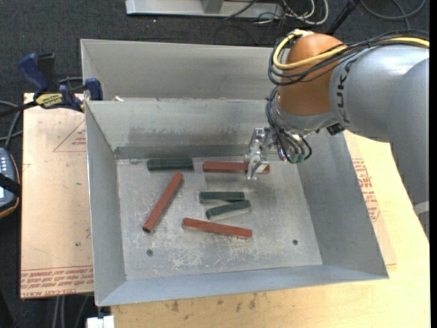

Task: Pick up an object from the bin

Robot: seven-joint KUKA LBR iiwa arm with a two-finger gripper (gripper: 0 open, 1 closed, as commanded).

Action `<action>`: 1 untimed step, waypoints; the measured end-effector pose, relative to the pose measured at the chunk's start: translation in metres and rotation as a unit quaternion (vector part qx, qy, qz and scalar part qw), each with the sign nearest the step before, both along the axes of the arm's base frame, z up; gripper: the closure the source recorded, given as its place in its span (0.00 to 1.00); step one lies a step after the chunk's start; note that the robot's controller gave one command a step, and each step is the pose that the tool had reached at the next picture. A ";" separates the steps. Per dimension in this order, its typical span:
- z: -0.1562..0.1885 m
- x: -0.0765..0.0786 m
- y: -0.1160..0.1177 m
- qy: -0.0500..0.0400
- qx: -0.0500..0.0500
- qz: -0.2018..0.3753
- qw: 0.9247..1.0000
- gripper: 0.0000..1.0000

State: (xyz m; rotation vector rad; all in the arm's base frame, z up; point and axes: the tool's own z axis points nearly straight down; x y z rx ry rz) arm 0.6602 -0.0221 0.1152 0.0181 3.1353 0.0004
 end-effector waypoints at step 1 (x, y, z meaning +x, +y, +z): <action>-0.009 -0.001 0.000 0.002 0.000 0.000 1.000 1.00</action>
Offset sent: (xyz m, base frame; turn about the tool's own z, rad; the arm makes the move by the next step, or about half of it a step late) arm 0.0000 0.0001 0.0712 0.0000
